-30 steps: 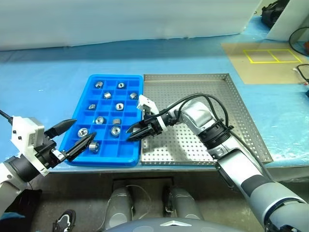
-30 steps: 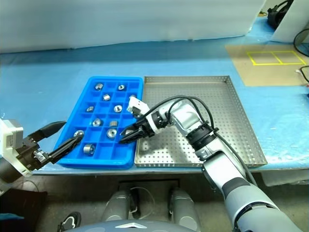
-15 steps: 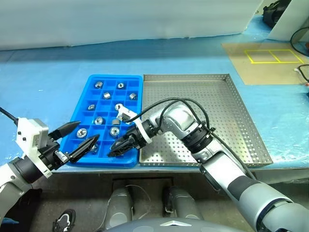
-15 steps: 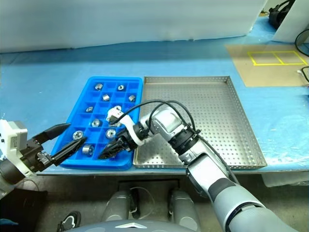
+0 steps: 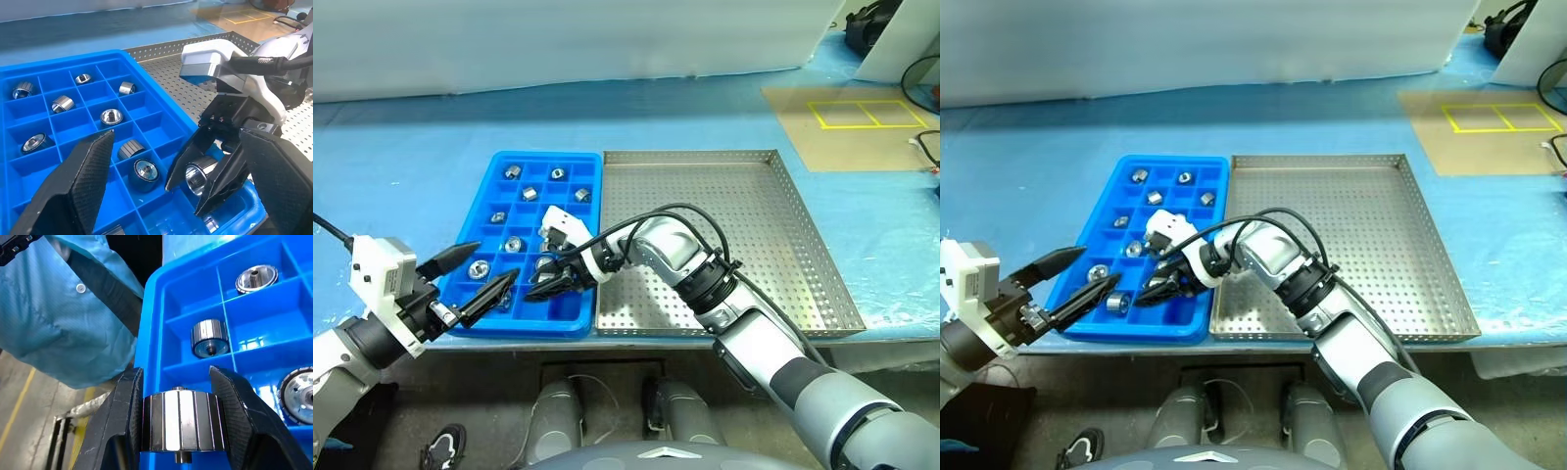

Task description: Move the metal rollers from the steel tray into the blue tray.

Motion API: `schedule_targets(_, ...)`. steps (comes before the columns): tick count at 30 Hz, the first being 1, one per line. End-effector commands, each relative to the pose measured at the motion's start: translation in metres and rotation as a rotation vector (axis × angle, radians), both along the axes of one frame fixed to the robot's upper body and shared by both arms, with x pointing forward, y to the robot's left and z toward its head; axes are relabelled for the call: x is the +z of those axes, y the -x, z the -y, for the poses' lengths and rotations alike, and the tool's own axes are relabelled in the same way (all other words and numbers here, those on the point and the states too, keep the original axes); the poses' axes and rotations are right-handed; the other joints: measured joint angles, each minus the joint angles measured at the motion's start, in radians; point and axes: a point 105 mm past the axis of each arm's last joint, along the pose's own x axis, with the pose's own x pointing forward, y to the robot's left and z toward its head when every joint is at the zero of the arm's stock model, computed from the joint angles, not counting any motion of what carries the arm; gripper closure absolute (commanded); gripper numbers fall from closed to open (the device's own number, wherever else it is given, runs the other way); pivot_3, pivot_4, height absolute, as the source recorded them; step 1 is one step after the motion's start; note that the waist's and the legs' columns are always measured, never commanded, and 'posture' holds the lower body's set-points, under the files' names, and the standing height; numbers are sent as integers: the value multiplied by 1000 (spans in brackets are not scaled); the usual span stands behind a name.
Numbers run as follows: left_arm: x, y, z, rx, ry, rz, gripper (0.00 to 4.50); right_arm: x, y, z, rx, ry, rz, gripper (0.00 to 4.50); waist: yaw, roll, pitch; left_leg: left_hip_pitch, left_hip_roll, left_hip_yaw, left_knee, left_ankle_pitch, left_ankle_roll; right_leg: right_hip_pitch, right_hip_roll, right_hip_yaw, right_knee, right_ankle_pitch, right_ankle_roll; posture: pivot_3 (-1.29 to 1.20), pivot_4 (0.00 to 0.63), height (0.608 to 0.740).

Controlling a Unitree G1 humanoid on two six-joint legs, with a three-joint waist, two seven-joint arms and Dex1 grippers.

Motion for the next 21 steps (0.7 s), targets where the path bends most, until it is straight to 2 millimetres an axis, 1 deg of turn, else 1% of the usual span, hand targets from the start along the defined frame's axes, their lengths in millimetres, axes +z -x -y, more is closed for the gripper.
schedule_targets(1, 5, -1, 4, -17, -3, 23, 194, 18, -11, -7, -17, -78, 103, 2821, 0, 0, 0, 0, 0, 0, 0, 1, -1, 0, 0, 0, 0, 0, 0, -141, 150, 740)
schedule_targets(4, 5, -2, 4, -15, -2, 25, 194, 25, -17, -9, -29, -105, 113, 2821, -1, 0, 0, 0, 0, 0, 0, 1, -2, 0, 0, 0, 1, 0, 0, -144, 150, 740)
schedule_targets(10, 4, -4, 4, -16, 2, 28, 194, 22, -23, -7, -20, -106, 154, 2821, -1, 0, 0, 0, 0, 0, 0, 1, -2, 0, 0, 0, 1, 1, -2, -150, 150, 740)
schedule_targets(12, 3, -4, 4, -17, 4, 26, 194, 22, -21, -5, 3, -108, 158, 2821, -1, 0, 0, 0, 0, 0, 0, 1, -2, 0, 0, 0, 1, 3, -5, -152, 150, 740)
schedule_targets(17, 2, -5, 5, -20, 8, 25, 194, 20, -12, 3, 74, -97, 143, 2821, -1, 0, 0, 0, 0, 0, 0, 0, 0, 0, 0, 0, 1, 3, -5, -157, 150, 740)
schedule_targets(19, 2, -4, 6, -24, 10, 24, 194, 29, -5, 7, 102, -115, 12, 2821, -1, 0, 0, 0, 0, 0, 0, 0, 0, 0, 0, 0, 1, 3, -4, -158, 150, 740)
schedule_targets(21, 1, -4, 6, -25, 12, 22, 194, 37, 3, 11, 156, -135, -39, 2821, 0, 0, 0, 0, 0, 0, 0, 0, 0, 1, 0, 0, 1, 3, -5, -162, 150, 740)
